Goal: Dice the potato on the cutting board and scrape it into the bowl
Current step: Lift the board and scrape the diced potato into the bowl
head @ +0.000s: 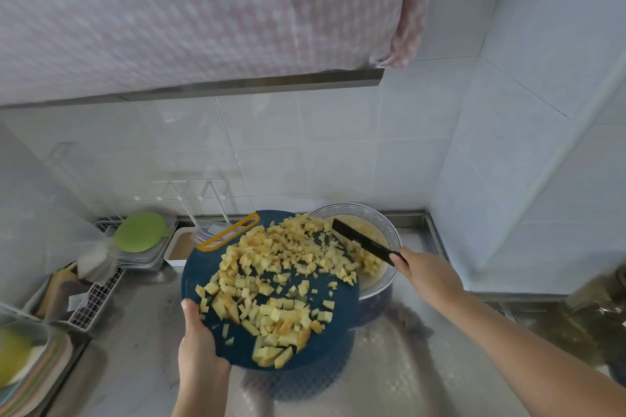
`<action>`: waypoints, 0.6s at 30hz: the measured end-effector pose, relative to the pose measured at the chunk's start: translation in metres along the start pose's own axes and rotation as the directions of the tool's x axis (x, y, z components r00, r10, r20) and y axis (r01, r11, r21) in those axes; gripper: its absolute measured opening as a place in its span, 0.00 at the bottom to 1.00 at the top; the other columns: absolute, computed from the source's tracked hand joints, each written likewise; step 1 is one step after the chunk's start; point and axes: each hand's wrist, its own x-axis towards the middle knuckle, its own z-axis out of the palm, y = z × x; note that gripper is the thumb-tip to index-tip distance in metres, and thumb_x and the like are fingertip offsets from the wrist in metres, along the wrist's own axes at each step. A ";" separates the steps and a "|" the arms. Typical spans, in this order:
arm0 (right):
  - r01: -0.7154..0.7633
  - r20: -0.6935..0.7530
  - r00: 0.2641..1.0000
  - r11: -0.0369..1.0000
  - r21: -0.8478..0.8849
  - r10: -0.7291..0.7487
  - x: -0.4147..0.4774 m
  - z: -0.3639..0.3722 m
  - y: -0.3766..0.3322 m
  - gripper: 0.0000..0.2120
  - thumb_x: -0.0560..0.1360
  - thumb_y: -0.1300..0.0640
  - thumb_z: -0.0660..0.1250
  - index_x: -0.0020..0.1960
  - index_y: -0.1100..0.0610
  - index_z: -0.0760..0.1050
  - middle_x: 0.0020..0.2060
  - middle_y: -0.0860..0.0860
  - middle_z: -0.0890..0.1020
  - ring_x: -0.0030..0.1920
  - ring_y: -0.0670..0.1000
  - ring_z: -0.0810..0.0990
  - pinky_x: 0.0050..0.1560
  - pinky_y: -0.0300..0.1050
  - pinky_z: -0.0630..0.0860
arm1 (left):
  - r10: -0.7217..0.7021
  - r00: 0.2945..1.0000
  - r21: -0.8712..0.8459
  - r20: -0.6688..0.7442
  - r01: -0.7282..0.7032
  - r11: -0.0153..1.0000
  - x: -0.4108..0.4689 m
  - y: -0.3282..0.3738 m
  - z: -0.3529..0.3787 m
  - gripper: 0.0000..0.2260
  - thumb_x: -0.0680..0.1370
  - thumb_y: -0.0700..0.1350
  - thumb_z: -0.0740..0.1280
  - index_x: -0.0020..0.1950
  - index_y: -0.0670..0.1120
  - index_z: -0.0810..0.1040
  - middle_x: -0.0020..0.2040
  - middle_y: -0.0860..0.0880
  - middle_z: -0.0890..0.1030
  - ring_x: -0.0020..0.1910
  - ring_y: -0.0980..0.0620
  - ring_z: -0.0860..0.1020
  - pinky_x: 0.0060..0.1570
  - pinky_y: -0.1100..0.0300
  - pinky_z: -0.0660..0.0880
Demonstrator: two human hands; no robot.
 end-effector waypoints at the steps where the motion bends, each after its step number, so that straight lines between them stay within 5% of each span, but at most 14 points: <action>1: -0.012 0.003 1.000 1.000 0.006 0.012 0.000 -0.001 0.001 0.20 0.85 0.44 0.47 0.58 0.54 0.73 0.29 0.44 0.69 0.32 0.50 0.73 0.26 0.40 0.61 | 0.002 1.000 -0.004 -0.001 -0.002 1.000 0.000 0.002 -0.002 0.22 0.75 0.66 0.62 0.52 0.49 0.76 0.43 0.48 0.81 0.42 0.45 0.80 0.50 0.44 0.77; 7: 0.002 0.003 1.000 0.993 0.121 -0.002 -0.003 -0.017 -0.019 0.19 0.84 0.43 0.49 0.49 0.54 0.71 0.29 0.45 0.72 0.29 0.46 0.73 0.27 0.38 0.61 | 0.000 1.000 -0.039 0.004 0.000 0.999 -0.007 0.008 -0.006 0.21 0.76 0.65 0.63 0.54 0.48 0.74 0.43 0.48 0.81 0.41 0.46 0.80 0.44 0.49 0.77; 12: 0.072 0.101 0.989 0.958 0.277 -0.103 -0.011 -0.042 -0.073 0.19 0.84 0.43 0.49 0.43 0.53 0.69 0.31 0.46 0.72 0.29 0.46 0.71 0.30 0.36 0.65 | -0.023 0.999 -0.034 0.039 0.024 0.999 -0.002 0.003 -0.003 0.23 0.75 0.65 0.63 0.58 0.47 0.75 0.45 0.47 0.82 0.44 0.44 0.81 0.52 0.43 0.77; 18: 0.117 0.114 0.979 0.929 0.352 -0.166 -0.020 -0.069 -0.130 0.18 0.84 0.44 0.48 0.45 0.53 0.68 0.31 0.46 0.72 0.27 0.46 0.68 0.29 0.38 0.66 | -0.051 0.995 0.026 0.085 0.049 0.998 -0.014 -0.006 0.013 0.22 0.75 0.65 0.63 0.49 0.46 0.78 0.46 0.44 0.83 0.44 0.41 0.81 0.53 0.41 0.77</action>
